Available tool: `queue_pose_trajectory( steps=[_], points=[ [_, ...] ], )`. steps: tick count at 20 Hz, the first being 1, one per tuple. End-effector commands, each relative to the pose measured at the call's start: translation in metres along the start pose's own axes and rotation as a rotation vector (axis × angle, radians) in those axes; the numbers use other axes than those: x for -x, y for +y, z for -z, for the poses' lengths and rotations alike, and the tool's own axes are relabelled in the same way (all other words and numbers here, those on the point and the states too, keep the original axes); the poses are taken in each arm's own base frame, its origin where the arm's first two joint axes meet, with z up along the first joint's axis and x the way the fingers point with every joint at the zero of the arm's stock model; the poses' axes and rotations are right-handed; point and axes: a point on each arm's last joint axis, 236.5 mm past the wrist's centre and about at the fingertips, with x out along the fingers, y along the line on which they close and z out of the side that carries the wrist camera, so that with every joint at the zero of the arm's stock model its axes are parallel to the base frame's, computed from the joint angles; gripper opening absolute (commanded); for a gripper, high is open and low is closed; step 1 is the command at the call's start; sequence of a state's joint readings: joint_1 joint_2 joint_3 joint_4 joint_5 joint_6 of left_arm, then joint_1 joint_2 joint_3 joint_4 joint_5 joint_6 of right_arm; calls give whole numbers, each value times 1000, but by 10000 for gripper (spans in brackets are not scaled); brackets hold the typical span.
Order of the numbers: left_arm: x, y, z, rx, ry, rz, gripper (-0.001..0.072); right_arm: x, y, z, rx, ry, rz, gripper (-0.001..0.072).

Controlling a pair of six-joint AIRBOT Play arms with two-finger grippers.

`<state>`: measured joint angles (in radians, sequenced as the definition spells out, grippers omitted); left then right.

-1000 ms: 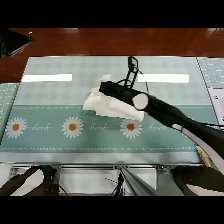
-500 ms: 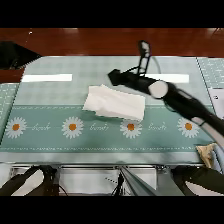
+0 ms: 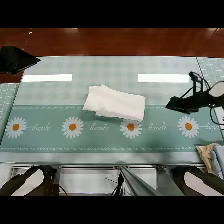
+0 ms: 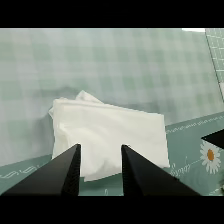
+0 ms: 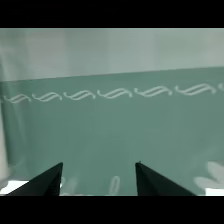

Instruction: Fold the shirts.

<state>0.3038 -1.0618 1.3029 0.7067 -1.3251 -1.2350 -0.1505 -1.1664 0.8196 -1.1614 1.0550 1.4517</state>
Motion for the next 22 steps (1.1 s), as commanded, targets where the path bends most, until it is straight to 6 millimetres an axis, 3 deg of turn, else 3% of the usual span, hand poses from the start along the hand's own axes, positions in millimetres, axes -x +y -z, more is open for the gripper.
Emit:
queue_pose_trajectory(
  steps=[1, 4, 8, 11, 12, 14, 16, 18, 20, 22],
  points=[
    [-1, 6, 8, 17, 34, -20, 332, -28, 32, 2, -260, -95, -274, 553],
    [-3, 9, 25, 44, 98, -23, 332, -60, 52, 12, -289, -106, -284, 553],
    [-4, 9, 33, 54, 125, -16, 332, -89, 100, 6, -299, -163, -337, 552],
    [-8, 3, 35, 41, 137, -4, 331, -105, 108, 3, -394, -191, -332, 521],
    [-10, 0, 36, 36, 141, 1, 332, -107, 108, 4, -394, -186, -330, 424],
    [-14, -4, 39, 28, 155, 10, 332, -102, 113, 2, -330, -189, -346, 22],
    [-19, 0, 42, 33, 174, 7, 331, -78, 128, -7, -202, -199, -415, 29],
    [-29, 5, 47, 49, 188, 7, 331, -31, 140, -24, -77, -236, -487, 29],
    [-43, 12, 51, 70, 181, -1, 330, 33, 135, -47, -42, -311, -500, 29],
    [-60, 20, 58, 94, 174, -10, 331, 106, 106, -68, -62, -408, -417, 28]
  ],
)
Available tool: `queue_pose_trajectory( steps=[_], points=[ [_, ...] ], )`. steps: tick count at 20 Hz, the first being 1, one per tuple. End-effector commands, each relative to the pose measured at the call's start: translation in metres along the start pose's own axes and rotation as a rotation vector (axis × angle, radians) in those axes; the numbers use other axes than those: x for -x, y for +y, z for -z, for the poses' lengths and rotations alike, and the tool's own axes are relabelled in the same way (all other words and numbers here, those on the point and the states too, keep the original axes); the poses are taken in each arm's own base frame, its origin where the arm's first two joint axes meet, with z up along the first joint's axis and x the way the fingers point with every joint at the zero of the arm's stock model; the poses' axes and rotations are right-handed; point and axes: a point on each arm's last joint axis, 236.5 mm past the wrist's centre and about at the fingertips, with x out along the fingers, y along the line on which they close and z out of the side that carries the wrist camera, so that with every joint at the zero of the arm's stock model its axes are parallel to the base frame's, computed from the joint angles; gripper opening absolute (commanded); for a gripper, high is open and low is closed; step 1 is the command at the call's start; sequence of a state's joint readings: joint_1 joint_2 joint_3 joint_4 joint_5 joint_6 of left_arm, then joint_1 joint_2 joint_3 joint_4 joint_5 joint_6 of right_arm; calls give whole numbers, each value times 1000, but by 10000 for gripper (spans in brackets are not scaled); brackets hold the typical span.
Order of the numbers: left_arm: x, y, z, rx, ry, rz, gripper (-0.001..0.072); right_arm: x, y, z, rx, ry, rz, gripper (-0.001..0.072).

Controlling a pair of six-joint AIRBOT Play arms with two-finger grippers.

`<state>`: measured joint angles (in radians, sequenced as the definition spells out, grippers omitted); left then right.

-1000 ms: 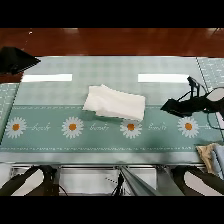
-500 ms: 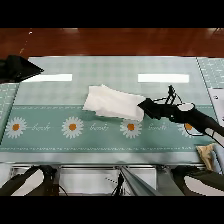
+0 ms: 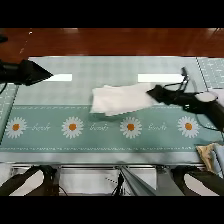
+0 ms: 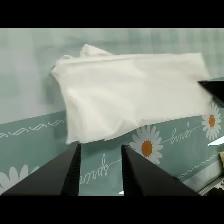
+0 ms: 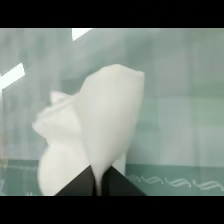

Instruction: Fold the shirts.

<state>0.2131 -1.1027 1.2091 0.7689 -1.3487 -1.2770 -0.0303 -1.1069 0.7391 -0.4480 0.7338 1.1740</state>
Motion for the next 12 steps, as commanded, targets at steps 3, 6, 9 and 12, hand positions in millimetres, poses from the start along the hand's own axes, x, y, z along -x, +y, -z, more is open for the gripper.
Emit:
queue_pose_trajectory(
  steps=[3, 6, 9, 12],
  points=[
    [-44, 17, 5, 43, -35, -25, 330, 175, 8, -72, 28, -171, 247, 28],
    [-60, 21, 7, 32, -36, -32, 330, 273, -23, -74, -54, -268, 502, 29],
    [-71, 26, 6, 12, -31, -37, 330, 340, -65, -39, -211, -253, 748, 29],
    [-78, 33, 7, -14, -17, -42, 330, 388, -103, 14, -402, -153, 965, 29]
  ],
)
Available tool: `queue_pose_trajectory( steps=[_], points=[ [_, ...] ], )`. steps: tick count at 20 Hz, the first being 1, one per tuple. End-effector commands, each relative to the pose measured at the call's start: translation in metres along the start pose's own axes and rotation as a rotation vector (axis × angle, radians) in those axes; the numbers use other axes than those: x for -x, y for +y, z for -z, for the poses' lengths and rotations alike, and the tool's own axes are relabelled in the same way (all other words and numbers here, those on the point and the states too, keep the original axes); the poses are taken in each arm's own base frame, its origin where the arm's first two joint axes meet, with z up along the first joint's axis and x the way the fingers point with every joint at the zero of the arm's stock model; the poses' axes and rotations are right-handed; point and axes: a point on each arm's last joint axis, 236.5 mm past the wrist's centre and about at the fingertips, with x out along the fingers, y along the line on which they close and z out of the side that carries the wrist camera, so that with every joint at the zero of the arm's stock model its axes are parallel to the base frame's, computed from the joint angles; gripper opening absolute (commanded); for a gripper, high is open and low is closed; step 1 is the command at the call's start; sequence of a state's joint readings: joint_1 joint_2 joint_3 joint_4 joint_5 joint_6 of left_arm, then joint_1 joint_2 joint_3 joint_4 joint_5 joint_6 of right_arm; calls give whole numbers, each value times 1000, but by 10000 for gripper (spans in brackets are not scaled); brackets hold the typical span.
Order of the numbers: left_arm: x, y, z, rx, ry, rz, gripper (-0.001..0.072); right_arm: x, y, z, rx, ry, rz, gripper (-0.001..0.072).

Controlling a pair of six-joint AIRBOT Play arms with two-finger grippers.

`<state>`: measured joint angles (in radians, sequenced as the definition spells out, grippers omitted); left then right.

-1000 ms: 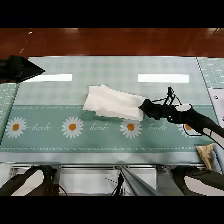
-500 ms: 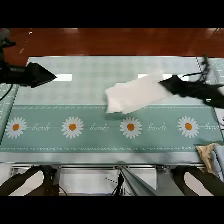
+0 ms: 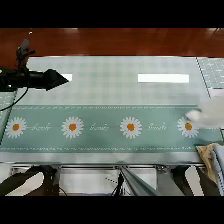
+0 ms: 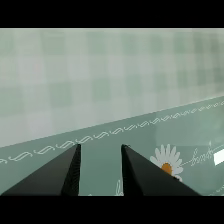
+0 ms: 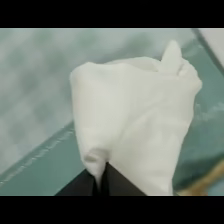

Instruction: Fold the shirts.

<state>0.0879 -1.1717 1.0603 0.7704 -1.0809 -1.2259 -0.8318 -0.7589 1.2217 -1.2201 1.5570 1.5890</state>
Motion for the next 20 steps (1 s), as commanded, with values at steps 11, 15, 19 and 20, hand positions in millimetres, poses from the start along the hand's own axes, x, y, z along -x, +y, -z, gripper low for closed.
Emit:
queue_pose_trajectory(
  steps=[11, 15, 19, 20],
  points=[
    [-30, 25, 8, -6, 57, -14, 330, 157, -200, 95, -351, 104, 984, 29],
    [-30, 26, 7, -6, 53, -17, 330, 170, -206, 99, -329, 121, 1041, 30],
    [-30, 25, 8, -6, 56, -15, 330, 189, -215, 102, -324, 131, 1136, 179],
    [-30, 25, 8, -6, 56, -15, 330, 194, -217, 103, -327, 131, 1157, 179]
  ],
)
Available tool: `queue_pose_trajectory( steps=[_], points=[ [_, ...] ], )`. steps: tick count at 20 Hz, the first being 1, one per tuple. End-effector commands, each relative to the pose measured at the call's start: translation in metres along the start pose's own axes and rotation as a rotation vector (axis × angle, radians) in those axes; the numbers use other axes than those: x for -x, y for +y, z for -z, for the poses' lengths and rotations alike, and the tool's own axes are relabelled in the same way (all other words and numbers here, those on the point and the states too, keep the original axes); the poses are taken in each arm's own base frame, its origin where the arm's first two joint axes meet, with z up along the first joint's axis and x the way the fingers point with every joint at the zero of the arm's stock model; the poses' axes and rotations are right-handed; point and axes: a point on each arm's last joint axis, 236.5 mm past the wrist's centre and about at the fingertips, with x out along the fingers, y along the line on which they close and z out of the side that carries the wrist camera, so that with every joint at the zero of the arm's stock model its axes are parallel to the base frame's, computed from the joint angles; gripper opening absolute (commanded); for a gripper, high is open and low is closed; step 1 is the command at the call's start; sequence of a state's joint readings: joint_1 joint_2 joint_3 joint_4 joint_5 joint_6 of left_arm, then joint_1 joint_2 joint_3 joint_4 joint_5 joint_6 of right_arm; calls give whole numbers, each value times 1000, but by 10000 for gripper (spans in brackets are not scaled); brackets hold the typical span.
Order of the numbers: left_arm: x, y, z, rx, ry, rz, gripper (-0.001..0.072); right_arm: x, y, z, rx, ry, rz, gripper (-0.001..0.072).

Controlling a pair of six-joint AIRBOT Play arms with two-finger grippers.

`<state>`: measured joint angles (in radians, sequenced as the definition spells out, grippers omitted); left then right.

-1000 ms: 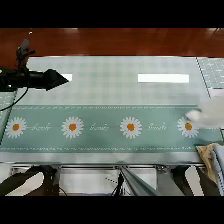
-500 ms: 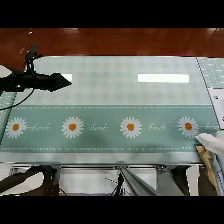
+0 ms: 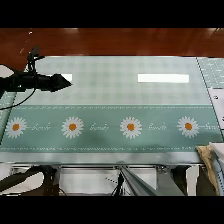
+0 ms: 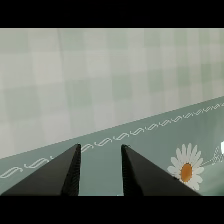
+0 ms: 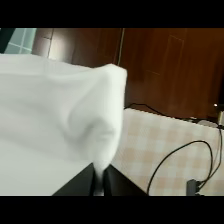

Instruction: Fold the shirts.

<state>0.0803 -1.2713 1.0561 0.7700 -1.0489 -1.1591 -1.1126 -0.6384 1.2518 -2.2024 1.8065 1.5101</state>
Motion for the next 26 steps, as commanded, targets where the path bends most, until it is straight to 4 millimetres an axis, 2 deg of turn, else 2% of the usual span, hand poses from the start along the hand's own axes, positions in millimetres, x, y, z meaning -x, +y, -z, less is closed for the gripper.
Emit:
queue_pose_trajectory(
  steps=[1, 2, 3, 4, 5, 7, 8, 9, 10, 11, 12, 13, 14, 16, 17, 18, 19, 20, 22, 23, 24, 25, 26],
  points=[
    [0, 0, 0, 1, 1, 0, 330, 2, -26, 0, -15, -5, 108, 180],
    [0, 0, 0, 1, 1, 0, 330, 3, -32, -2, -26, -13, 134, 202],
    [0, 0, 0, 1, 1, 0, 330, 3, -36, -5, -42, -27, 150, 254],
    [1, -1, 0, -1, 0, 2, 330, 4, -38, -10, -55, -48, 156, 342],
    [2, -2, -1, -4, 0, 4, 330, 4, -38, -15, -58, -71, 156, 384],
    [5, -6, -6, -14, -11, 7, 330, 5, -35, -30, -89, -136, 138, 383],
    [8, -10, -10, -25, -15, 12, 331, 6, -22, -42, -116, -187, 82, 382],
    [13, -15, -15, -41, -21, 19, 332, 7, 0, -55, -128, -238, -19, 380],
    [19, -23, -22, -62, -27, 28, 336, 16, 38, -73, -128, -307, -185, 339],
    [27, -32, -30, -88, -39, 37, 448, 34, 81, -89, -123, -375, -386, 301],
    [35, -40, -39, -113, -56, 43, 527, 67, 133, -99, -117, -421, -651, 301],
    [43, -50, -51, -144, -82, 47, 554, 108, 181, -104, -101, -443, -920, 301],
    [49, -60, -60, -177, -105, 49, 554, 158, 224, -103, -82, -426, -1228, 301],
    [51, -77, -64, -284, -101, 15, 553, 241, 275, -84, 32, -314, -1699, 302],
    [46, -78, -59, -343, -69, -45, 553, 263, 292, -65, 124, -229, -1818, 302],
    [42, -74, -49, -391, -19, -118, 553, 273, 312, -36, 269, -142, -1868, 302],
    [38, -67, -37, -434, 43, -207, 553, 271, 330, -2, 445, -87, -1853, 301],
    [36, -59, -25, -460, 99, -286, 555, 256, 348, 33, 627, -43, -1764, 301],
    [34, -48, -11, -493, 170, -411, 678, 205, 372, 75, 900, -44, -1473, 302],
    [33, -46, -7, -490, 185, -435, 679, 180, 378, 82, 990, -86, -1321, 313],
    [30, -46, -3, -475, 200, -436, 686, 159, 381, 80, 1055, -144, -1171, 468],
    [28, -45, 2, -448, 217, -434, 720, 147, 384, 76, 1097, -207, -1055, 598],
    [26, -42, 6, -439, 240, -434, 720, 141, 386, 73, 1129, -255, -981, 600]
  ],
)
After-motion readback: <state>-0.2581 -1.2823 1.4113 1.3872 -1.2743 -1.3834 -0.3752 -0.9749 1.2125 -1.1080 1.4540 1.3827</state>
